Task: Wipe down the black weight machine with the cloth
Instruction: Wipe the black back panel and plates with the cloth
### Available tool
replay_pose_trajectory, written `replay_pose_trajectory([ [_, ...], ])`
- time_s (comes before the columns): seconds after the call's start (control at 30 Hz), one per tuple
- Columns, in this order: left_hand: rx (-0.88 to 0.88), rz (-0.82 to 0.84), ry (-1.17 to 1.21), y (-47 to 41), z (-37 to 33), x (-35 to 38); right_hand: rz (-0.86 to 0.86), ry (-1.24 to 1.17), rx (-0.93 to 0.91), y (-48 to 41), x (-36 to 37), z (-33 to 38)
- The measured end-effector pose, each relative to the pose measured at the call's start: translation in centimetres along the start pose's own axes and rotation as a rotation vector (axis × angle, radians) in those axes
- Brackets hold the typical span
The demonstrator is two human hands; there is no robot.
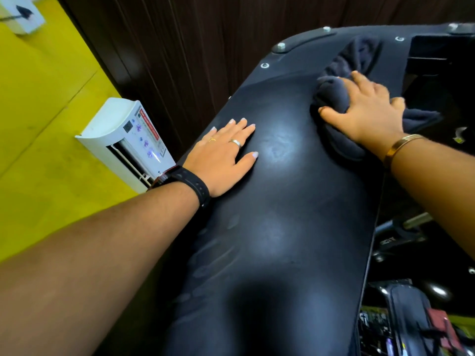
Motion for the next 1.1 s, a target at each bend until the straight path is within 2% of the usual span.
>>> replay_pose_trajectory([
  [0.2, -0.002, -0.009, -0.001, 0.1, 0.0, -0.4, 0.012, 0.03, 0.014, -0.6, 0.5, 2.5],
  [0.5, 0.004, -0.028, -0.021, 0.0, 0.0, -0.4, 0.064, 0.034, -0.247, 3.7, 1.4, 9.4],
  [0.7, -0.01, 0.001, -0.032, 0.2, -0.4, -0.3, 0.096, 0.022, -0.402, 5.9, 0.5, 7.5],
  [0.87, -0.026, -0.003, -0.048, 0.3, -0.1, -0.5, 0.08, 0.032, -0.34, 4.8, 0.1, 4.5],
  [1.1, -0.011, -0.003, -0.032, 0.2, 0.1, -0.3, 0.044, -0.005, -0.101, 1.4, -0.3, 0.2],
])
Point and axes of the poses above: each hand's wrist, its own y-axis away from the middle knuckle, its own x-axis out of the palm, z = x × y, the point moved 10 cm from there along -y, towards the middle knuckle, and after that the axes turned 11 degrees about -x, right-handed, at the moved point
